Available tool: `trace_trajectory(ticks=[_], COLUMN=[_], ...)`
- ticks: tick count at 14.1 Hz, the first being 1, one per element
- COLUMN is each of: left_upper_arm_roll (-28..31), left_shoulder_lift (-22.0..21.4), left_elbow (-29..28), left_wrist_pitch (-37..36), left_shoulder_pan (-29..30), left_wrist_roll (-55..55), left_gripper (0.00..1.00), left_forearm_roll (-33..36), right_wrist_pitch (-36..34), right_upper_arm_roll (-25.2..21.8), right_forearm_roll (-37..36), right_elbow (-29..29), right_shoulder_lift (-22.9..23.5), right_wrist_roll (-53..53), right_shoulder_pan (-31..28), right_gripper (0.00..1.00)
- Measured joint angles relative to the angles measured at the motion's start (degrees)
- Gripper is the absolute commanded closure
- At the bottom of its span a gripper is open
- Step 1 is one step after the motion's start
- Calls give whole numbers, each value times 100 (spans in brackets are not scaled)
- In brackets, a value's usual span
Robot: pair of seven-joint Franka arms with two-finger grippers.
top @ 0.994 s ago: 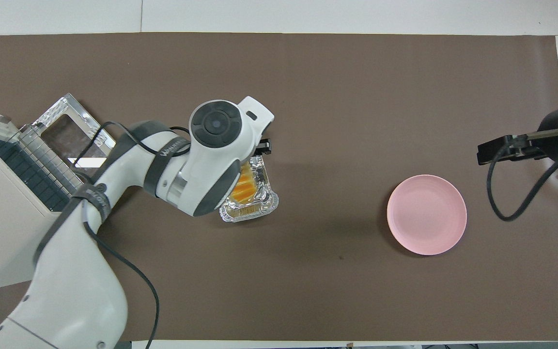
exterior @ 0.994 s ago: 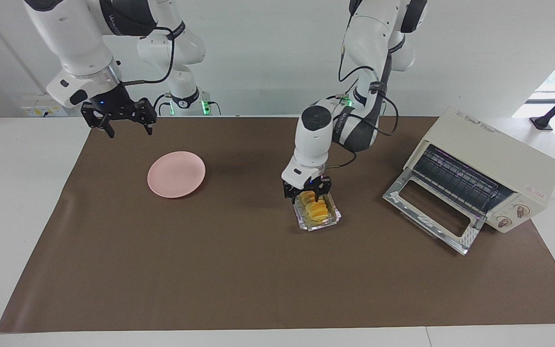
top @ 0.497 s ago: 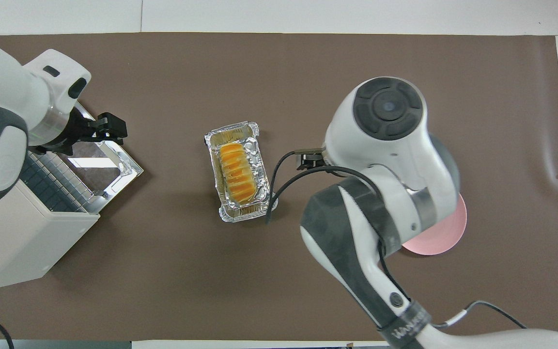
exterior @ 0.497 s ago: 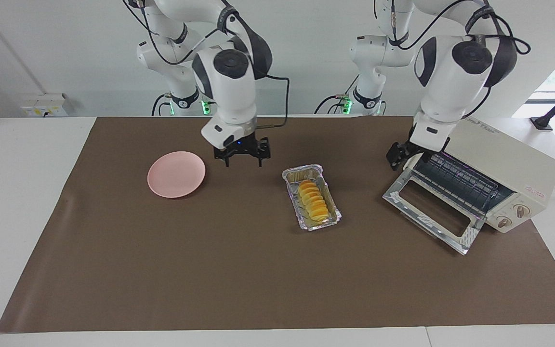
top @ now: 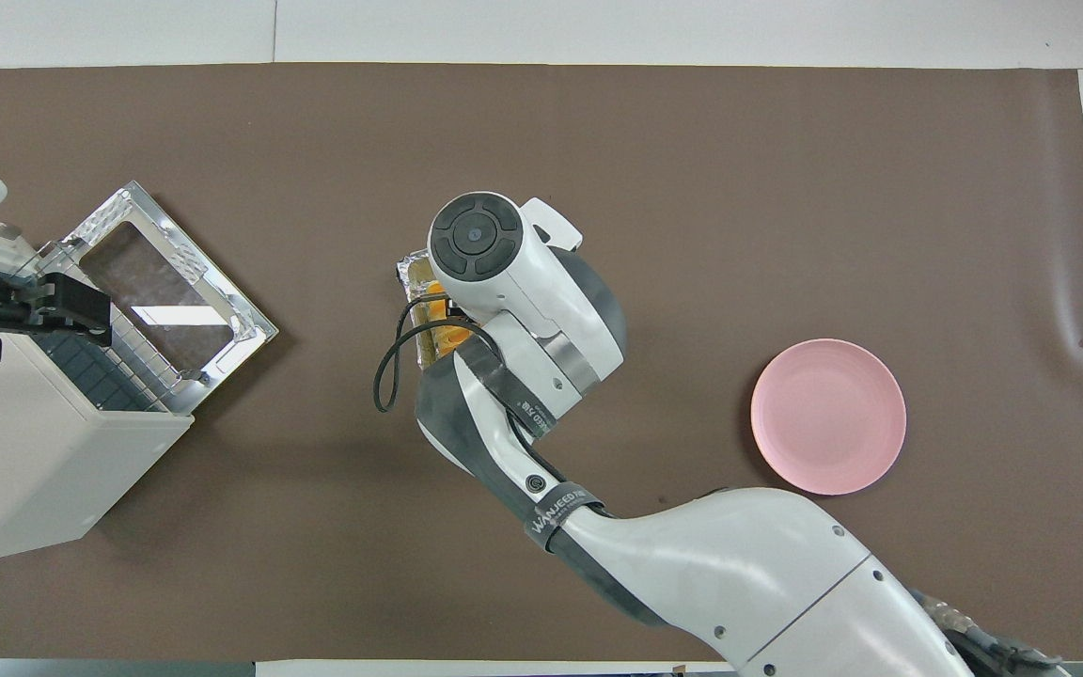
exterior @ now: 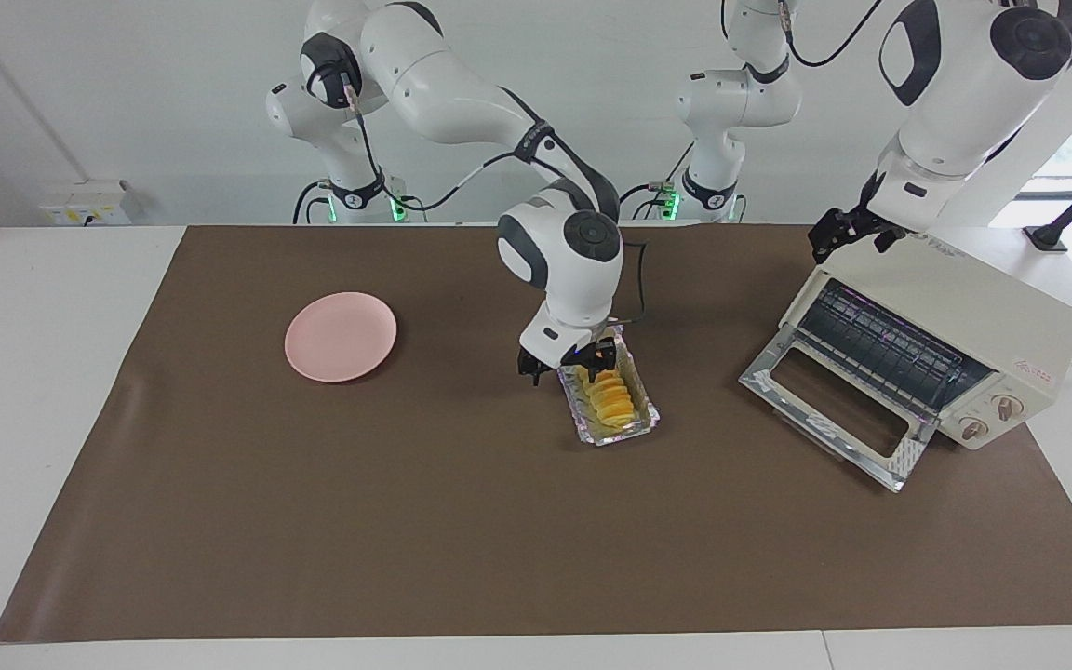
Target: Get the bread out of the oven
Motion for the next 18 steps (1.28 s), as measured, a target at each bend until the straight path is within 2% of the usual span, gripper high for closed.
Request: trace_trajectory(ticks=[1,2,7,10,14,16,18], left_upper_arm_roll=[-5,-12,-51,-55,-77,-51,-43], left_shoulder_lift=[3,3,7,-39,-64,-64,-64], left_elbow=[109,124,124,126,126,125,125], left_wrist_pitch=[-73,-76,-73,-73,-74,-74,-74], left_shoulder_pan=[83,94,96,98,97,105,106], left_wrist_roll=[99,140,372,553,557,556,556], left_gripper=[0,0,0,0,0,0,0], left_forearm_roll=[-16,-36,-61,-63,-63,-63,-63], right_wrist_pitch=[156,175,133,-227,-1063,-992,-605], right_upper_arm_roll=[4,4,-6,-46,-97,-113,-119], right_forearm_roll=[-119,-208,-308,-166,109,121,120], right_elbow=[91,147,280,450,1140,1205,1184], right_shoulder_lift=[222,320,372,280,106,125,252], right_wrist_roll=[-26,-37,-42,-139,-1634,-2664,-3570], right_shoulder_pan=[15,56,122,-153,-1446,-2163,-2758], right_gripper=[52,100,100,100,100,100,100])
